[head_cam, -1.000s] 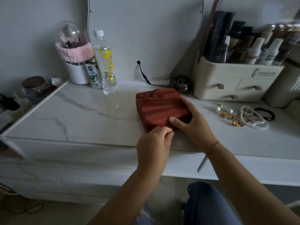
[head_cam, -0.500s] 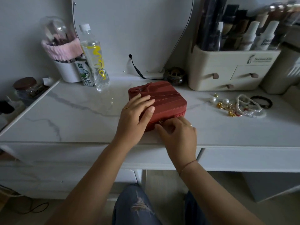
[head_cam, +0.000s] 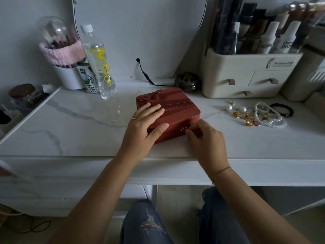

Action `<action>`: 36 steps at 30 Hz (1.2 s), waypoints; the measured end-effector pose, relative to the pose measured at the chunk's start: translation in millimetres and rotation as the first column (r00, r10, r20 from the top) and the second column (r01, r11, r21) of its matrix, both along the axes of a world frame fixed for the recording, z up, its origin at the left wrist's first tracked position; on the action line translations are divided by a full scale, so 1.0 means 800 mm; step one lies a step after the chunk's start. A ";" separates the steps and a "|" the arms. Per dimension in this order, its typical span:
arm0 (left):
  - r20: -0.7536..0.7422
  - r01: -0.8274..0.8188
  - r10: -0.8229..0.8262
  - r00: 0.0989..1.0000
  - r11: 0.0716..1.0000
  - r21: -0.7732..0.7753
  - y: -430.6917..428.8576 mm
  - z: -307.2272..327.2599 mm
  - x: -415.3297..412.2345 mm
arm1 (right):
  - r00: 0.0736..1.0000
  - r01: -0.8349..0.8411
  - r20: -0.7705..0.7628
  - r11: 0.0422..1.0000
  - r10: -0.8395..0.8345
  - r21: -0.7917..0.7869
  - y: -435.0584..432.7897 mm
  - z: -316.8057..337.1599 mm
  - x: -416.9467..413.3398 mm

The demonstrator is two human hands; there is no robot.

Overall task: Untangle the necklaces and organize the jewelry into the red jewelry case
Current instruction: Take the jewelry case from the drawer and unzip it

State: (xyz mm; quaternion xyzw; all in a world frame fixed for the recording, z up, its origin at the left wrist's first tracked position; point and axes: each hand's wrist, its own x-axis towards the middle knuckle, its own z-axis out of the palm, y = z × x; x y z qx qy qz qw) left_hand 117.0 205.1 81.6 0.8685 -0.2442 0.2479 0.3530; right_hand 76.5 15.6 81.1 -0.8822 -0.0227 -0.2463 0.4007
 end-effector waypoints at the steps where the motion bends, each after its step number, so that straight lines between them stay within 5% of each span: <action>1: -0.003 0.000 0.000 1.000 1.000 0.001 0.000 0.000 0.000 | 1.000 0.021 -0.002 1.000 -0.021 0.001 -0.010 0.001 0.002; 5: 0.001 -0.007 0.007 1.000 1.000 0.001 0.000 0.000 -0.001 | 0.994 0.062 -0.087 0.998 -0.063 -0.003 -0.053 0.009 0.021; 11: -0.083 0.063 -0.064 0.995 0.998 -0.018 0.006 0.009 -0.001 | 0.954 -0.246 -0.171 0.969 0.246 0.021 -0.067 0.023 0.017; 15: -0.167 0.124 -0.136 0.977 0.989 -0.085 0.029 0.024 0.000 | 0.976 -0.179 -0.109 0.978 0.190 0.104 -0.041 0.011 -0.017; 24: -0.020 -0.063 0.068 0.997 0.980 0.187 -0.008 0.033 -0.009 | 0.972 -0.231 0.045 0.971 0.229 0.061 0.019 -0.008 -0.038; 31: 0.071 -0.083 0.072 0.995 0.981 0.174 -0.010 0.025 -0.010 | 0.964 -0.261 -0.059 0.965 0.258 -0.042 -0.004 0.008 -0.012; 36: 0.097 -0.095 0.079 0.992 0.980 0.173 -0.011 0.025 -0.011 | 0.981 -0.153 -0.109 0.986 0.160 0.070 -0.024 0.006 -0.002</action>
